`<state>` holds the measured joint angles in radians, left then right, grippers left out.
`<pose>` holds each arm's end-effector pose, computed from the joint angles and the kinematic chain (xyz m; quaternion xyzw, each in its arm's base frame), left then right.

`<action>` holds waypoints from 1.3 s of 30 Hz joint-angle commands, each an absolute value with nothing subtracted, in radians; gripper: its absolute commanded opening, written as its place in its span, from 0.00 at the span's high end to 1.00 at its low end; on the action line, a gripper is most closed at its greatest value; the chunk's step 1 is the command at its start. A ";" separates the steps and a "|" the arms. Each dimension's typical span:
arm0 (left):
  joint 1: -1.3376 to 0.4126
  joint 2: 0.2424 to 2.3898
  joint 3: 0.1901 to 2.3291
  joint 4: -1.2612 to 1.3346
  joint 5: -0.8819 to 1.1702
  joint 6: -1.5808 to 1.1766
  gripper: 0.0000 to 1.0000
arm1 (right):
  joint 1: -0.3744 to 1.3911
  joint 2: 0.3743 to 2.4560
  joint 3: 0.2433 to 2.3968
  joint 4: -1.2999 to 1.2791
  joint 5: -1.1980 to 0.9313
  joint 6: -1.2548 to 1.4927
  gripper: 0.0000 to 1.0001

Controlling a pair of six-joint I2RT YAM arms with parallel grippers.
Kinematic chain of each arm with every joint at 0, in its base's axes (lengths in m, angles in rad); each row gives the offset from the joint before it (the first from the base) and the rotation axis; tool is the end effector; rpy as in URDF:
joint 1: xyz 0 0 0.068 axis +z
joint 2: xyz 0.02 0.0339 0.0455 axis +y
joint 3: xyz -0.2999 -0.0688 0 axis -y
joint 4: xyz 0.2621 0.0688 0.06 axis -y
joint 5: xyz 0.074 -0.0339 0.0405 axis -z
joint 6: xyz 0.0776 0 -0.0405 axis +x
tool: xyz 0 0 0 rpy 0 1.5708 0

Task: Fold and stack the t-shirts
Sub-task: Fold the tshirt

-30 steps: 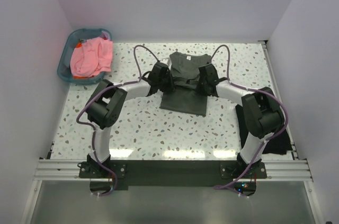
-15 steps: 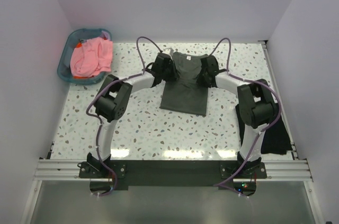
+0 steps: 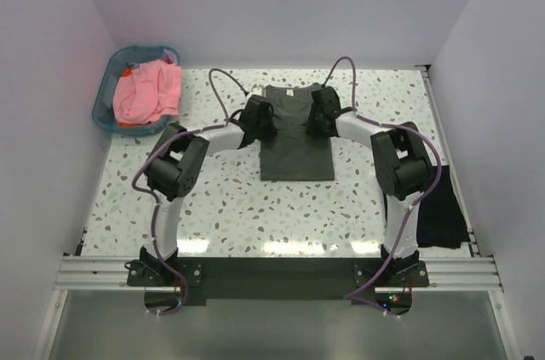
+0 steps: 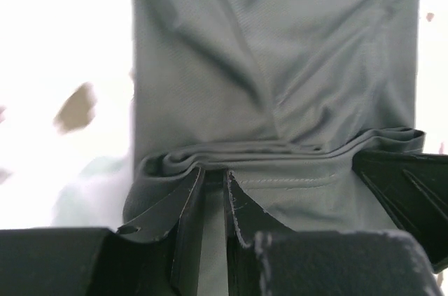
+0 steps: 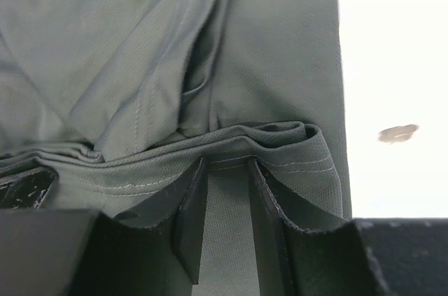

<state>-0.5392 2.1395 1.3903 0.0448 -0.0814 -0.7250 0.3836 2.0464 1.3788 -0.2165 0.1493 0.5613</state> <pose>0.4577 -0.2665 0.1336 -0.1011 0.9014 -0.2180 0.3602 0.4641 0.1749 0.1484 0.1083 0.9331 0.0902 0.3309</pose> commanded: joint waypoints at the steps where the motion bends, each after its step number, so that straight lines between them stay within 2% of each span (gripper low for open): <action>1: -0.531 2.054 1.270 -0.052 -0.213 -0.767 0.78 | 0.457 2.056 1.332 -0.282 0.169 0.526 0.66; 12: -0.529 1.747 0.913 0.021 -0.224 -0.793 0.78 | 0.545 1.821 1.040 -0.147 -0.029 0.614 0.64; 22: -0.529 1.637 0.900 0.005 -0.183 -0.755 0.78 | 0.531 1.735 1.069 -0.187 -0.147 0.535 0.58; 28: -0.529 1.605 0.928 0.002 -0.173 -0.732 0.77 | 0.566 1.735 1.146 -0.256 -0.057 0.497 0.58; 32: -0.529 1.539 0.893 -0.035 -0.204 -0.727 0.73 | 0.647 1.769 1.212 -0.334 0.125 0.489 0.58; 39: -0.515 1.428 0.787 -0.054 -0.239 -0.733 0.71 | 0.699 1.890 1.314 -0.331 0.221 0.492 0.61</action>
